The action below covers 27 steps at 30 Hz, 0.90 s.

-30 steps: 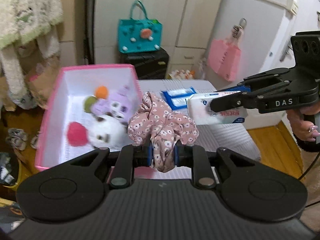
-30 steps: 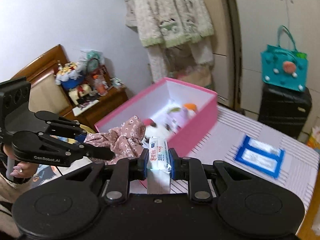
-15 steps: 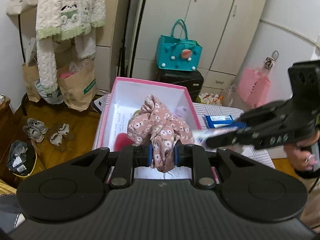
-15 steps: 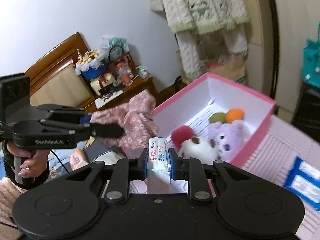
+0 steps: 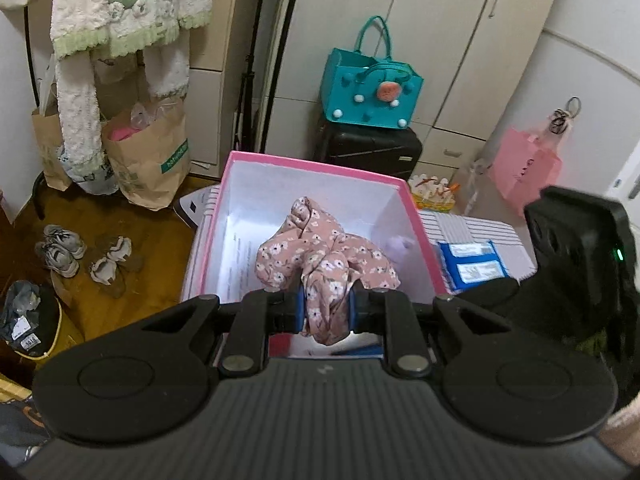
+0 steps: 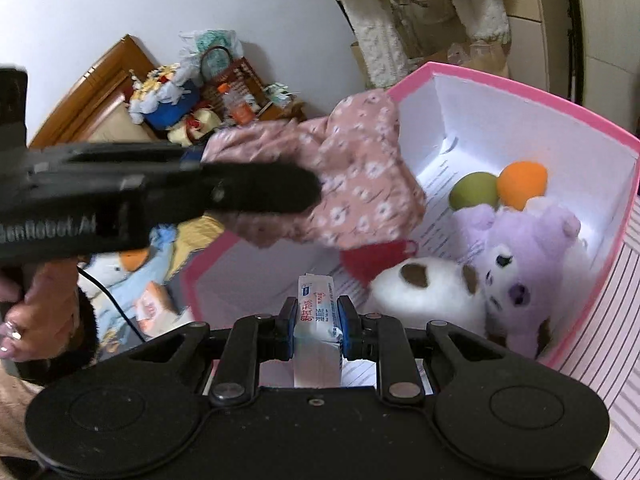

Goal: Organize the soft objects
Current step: 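Lower the scrunchie into the box while the right gripper drops the wipes pack there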

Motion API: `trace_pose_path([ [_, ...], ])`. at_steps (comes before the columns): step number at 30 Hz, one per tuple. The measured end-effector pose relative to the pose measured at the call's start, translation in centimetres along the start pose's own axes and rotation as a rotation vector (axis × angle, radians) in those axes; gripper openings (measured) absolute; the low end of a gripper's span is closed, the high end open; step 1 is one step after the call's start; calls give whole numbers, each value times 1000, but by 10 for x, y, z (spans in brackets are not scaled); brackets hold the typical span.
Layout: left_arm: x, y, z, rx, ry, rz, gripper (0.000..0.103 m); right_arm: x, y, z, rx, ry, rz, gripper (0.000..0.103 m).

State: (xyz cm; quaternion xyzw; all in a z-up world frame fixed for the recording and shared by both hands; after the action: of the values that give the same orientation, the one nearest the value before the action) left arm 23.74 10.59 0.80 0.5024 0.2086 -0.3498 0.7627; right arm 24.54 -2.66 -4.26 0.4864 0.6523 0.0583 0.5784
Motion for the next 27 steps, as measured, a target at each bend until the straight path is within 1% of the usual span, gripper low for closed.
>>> trace_pose_path([
  [5, 24, 15, 0, 37, 54, 10, 18, 15, 5, 6, -12, -7, -45, 25],
  [6, 28, 17, -1, 40, 61, 10, 18, 17, 6, 7, -10, -2, -49, 28],
  [7, 32, 19, -1, 42, 68, 9, 18, 19, 7, 7, -1, 0, -50, 28],
  [8, 37, 21, 0, 44, 76, 5, 18, 19, 8, 7, -3, -4, -46, 28],
  [10, 46, 24, 0, 50, 93, -1, 18, 17, 11, 8, -15, -21, -31, 33],
  [13, 58, 27, 0, 62, 118, -5, 18, 3, 11, 8, -39, -50, 8, 33],
  [16, 69, 29, 0, 68, 137, -4, 19, -14, 8, 7, -40, -42, 46, 33],
  [17, 72, 30, -1, 65, 143, -1, 21, -21, 6, 7, -41, -49, 59, 33],
  [18, 73, 30, -2, 57, 144, 7, 26, -26, 4, 8, -50, -62, 68, 34],
  [19, 74, 31, -4, 42, 147, 19, 33, -32, 2, 7, -59, -80, 78, 34],
  [21, 73, 30, -3, 40, 160, 24, 43, -43, -3, 6, -61, -100, 93, 34],
  [23, 66, 28, -1, 54, 166, 28, 45, -54, -7, 5, -58, -111, 107, 34],
  [25, 55, 25, 4, 70, 167, 29, 52, -64, -11, 5, -56, -131, 115, 34],
  [27, 44, 21, 8, 85, 172, 36, 55, -73, -14, 2, -57, -150, 119, 34],
])
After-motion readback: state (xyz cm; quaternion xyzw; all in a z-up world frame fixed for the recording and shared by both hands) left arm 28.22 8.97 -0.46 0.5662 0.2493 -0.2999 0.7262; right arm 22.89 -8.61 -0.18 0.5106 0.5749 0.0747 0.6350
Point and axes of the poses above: each gripper's, at about its wrist camera, not at the fingertips, and x roughly the way its jaws point, z to its right, y to its top, the point moved 4 cm from there along x, roughly the way its jaws point, and after that the axes turned 14 degrees about -x, right-handed, at the moved point
